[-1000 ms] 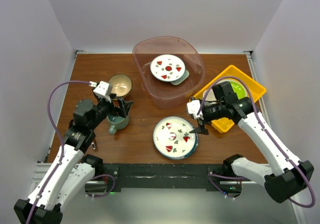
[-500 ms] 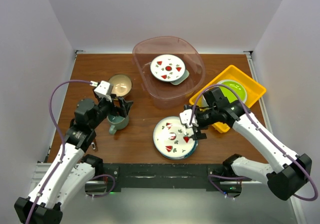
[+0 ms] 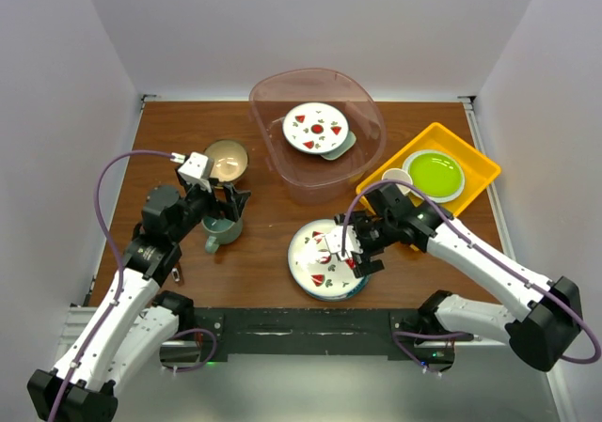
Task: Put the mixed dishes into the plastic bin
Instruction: Pick up the plate at the center of the board.
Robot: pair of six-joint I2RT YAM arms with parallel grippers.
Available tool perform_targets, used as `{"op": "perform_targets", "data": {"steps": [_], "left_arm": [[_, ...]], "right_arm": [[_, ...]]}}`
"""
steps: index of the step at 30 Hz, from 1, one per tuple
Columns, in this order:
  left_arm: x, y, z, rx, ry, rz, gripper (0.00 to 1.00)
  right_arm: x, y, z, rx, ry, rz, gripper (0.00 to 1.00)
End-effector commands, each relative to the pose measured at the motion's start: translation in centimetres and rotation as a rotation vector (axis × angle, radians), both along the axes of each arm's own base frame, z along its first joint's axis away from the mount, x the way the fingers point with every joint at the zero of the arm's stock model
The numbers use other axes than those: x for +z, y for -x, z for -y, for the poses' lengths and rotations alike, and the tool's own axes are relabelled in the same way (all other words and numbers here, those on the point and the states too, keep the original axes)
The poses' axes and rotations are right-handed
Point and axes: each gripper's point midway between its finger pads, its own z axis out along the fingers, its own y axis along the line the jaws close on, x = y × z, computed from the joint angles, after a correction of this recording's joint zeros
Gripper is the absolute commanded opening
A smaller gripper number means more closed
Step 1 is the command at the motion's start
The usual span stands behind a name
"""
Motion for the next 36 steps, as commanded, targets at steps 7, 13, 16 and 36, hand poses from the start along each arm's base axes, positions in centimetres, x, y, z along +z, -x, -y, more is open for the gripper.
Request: {"op": "perform_targets", "data": {"steps": [7, 13, 16, 36], "left_arm": [[0.9, -0.6, -0.3, 0.014, -0.012, 0.049, 1.0], [0.8, -0.6, -0.3, 0.014, -0.013, 0.046, 1.0], [0.8, -0.6, -0.3, 0.015, -0.013, 0.046, 1.0], [0.7, -0.6, -0.3, 0.014, -0.014, 0.043, 1.0]], "right_arm": [[-1.3, 0.0, -0.8, 0.006, 0.014, 0.041, 0.98], [-2.1, 0.4, -1.0, 0.017, 0.031, 0.042, 0.98], [-2.5, 0.5, -1.1, 0.024, 0.042, 0.044, 0.98], [-5.1, 2.1, -0.9, 0.075, 0.109, 0.048, 0.98]]}}
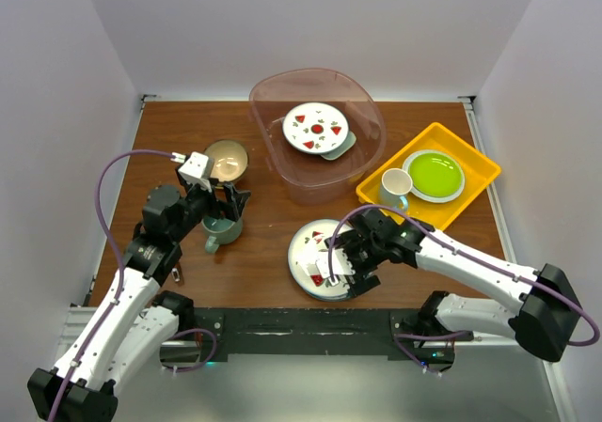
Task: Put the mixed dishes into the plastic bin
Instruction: Pick up the plate at the center of the board.
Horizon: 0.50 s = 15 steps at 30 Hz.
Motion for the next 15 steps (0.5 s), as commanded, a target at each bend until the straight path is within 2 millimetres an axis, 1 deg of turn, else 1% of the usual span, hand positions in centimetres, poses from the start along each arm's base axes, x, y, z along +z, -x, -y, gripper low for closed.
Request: {"op": "perform_targets", "data": {"steps": [1, 8, 9, 10, 11, 12, 13, 15], "left_arm": [[0.9, -0.5, -0.3, 0.011, -0.011, 0.049, 1.0], [0.9, -0.6, -0.3, 0.011, -0.012, 0.048, 1.0], [0.9, -0.5, -0.3, 0.01, -0.012, 0.047, 1.0], [0.9, -0.5, -0.3, 0.01, -0.011, 0.049, 1.0], [0.9, -0.5, -0.3, 0.01, -0.01, 0.048, 1.0], [0.9, -0.5, -0.3, 0.01, -0.01, 0.048, 1.0], [0.8, -0.5, -0.3, 0.01, -0.012, 0.046, 1.0], [0.9, -0.5, -0.2, 0.007, -0.01, 0.047, 1.0]], "right_arm": [[-0.3, -0.5, -0.2, -0.002, 0.004, 0.03, 0.98], [-1.0, -0.2, -0.2, 0.008, 0.028, 0.036, 0.96], [-0.7, -0.4, -0.4, -0.001, 0.019, 0.041, 0.96], [-0.4, -1.0, -0.4, -0.029, 0.02, 0.062, 0.95], [0.1, -1.4, -0.6, -0.094, 0.007, 0.049, 0.95], [1.2, -2.4, -1.4, -0.141, -0.033, 0.072, 0.95], [1.8, -3.4, -1.3, -0.196, -0.049, 0.091, 0.94], [2.9, -4.5, -1.8, -0.269, -0.098, 0.087, 0.92]]}}
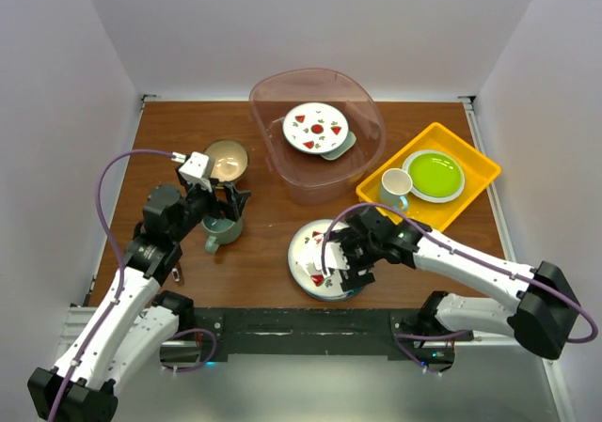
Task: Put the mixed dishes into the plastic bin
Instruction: Pick up the plate at the center of the board.
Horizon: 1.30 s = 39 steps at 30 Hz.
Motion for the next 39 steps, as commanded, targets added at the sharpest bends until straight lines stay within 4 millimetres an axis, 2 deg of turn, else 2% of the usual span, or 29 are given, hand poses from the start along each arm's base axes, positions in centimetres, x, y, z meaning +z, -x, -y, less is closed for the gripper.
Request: {"op": "perform_targets", "data": {"steps": [1, 3, 7, 13, 21, 26, 39], "left_arm": [[1.0, -0.5, -0.2, 0.004, -0.008, 0.05, 1.0], [0.9, -0.5, -0.1, 0.002, -0.009, 0.047, 1.0], [0.9, -0.4, -0.1, -0.002, -0.007, 0.048, 1.0], [1.0, -0.3, 0.1, -0.013, -0.006, 0.05, 1.0], [0.9, -0.3, 0.2, -0.022, -0.006, 0.046, 1.0], [0.9, -0.3, 0.3, -0.024, -0.005, 0.046, 1.0], [0.9, -0.2, 0.3, -0.027, -0.005, 0.045, 1.0]], "right_arm": [[3.9, -4.1, -1.7, -0.217, -0.142, 0.067, 0.91], [4.8, -5.5, -1.7, -0.329, -0.203, 0.039, 0.89], [5.8, -8.4, -0.4, -0.529, -0.293, -0.033, 0.84], [6.1, -10.2, 0.4, -0.667, -0.355, -0.194, 0.75], [5.6, -11.7, 0.0, -0.754, -0.336, -0.307, 0.58], [4.8, -12.9, 0.8, -0.821, -0.329, -0.33, 0.56], [4.0, -13.3, 1.5, -0.819, -0.32, -0.372, 0.57]]}}
